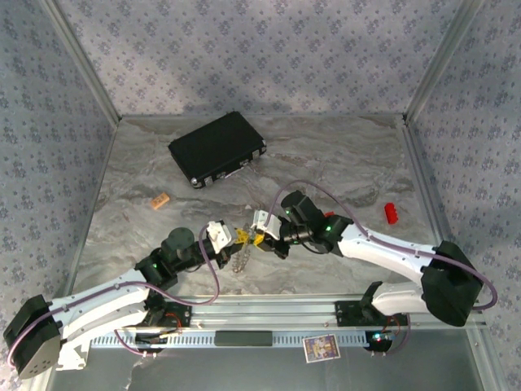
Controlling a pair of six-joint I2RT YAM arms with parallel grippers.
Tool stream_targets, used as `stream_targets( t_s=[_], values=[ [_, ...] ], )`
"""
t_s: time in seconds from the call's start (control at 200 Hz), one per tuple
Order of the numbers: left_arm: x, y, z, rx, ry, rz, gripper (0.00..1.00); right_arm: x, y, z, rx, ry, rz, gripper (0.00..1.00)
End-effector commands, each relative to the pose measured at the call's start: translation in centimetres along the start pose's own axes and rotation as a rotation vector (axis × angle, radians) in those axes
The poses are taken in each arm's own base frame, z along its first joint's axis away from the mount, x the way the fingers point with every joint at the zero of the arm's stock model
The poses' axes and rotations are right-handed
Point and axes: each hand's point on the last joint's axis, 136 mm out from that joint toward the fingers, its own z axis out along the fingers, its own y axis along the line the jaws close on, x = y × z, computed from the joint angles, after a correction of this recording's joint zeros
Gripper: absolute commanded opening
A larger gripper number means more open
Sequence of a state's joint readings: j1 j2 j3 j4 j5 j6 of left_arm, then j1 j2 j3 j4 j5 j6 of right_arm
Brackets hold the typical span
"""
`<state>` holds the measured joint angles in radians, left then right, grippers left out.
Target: Put the keys on the keyring
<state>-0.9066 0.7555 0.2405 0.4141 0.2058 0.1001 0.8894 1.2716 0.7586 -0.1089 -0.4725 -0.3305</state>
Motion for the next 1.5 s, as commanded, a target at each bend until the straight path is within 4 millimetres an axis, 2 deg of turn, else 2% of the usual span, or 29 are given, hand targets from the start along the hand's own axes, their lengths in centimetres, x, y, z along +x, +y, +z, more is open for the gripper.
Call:
stream_targets(
  t_s=[0.0,0.045,0.14,0.28,0.355,0.495,0.64,0.745,1.079,1.499],
  values=[
    [-2.4,-0.3,0.1,0.018,-0.072,0.041,0.0,-0.6,1.3,-0.2,-0.079,-0.005,-0.014,0.06],
    [-2.3,-0.3,0.1,0.019,-0.07,0.041,0.0,-0.5,1.1,-0.4,-0.069,-0.001,-0.014,0.1],
    [-2.2,-0.3,0.2,0.02,-0.068,0.04,0.0,0.1,0.6,-1.1,-0.05,0.009,-0.009,0.27],
    [-2.1,-0.5,0.1,0.031,-0.066,0.038,0.0,0.9,0.2,-2.7,-0.031,0.016,-0.015,0.32],
    [-2.0,-0.7,0.1,0.044,-0.063,0.034,0.0,0.8,0.3,-3.7,-0.036,-0.001,-0.018,0.32],
    [-2.1,-1.3,0.1,0.077,-0.069,0.033,0.0,-0.9,0.1,-5.1,-0.041,-0.079,-0.036,0.31],
    [-2.3,-1.6,0.1,0.092,-0.081,0.029,0.0,-2.8,0.2,-5.1,-0.071,-0.155,-0.043,0.29],
    [-2.4,-1.6,0.1,0.097,-0.088,0.027,0.0,-3.5,0.2,-4.5,-0.087,-0.178,-0.039,0.28],
    [-2.5,-1.8,0.1,0.108,-0.093,0.022,0.0,-3.1,-0.2,-2.6,-0.084,-0.155,-0.041,0.19],
    [-2.5,-1.9,0.2,0.114,-0.095,0.019,0.0,-2.7,0.1,-1.9,-0.105,-0.138,-0.042,0.18]
  ],
)
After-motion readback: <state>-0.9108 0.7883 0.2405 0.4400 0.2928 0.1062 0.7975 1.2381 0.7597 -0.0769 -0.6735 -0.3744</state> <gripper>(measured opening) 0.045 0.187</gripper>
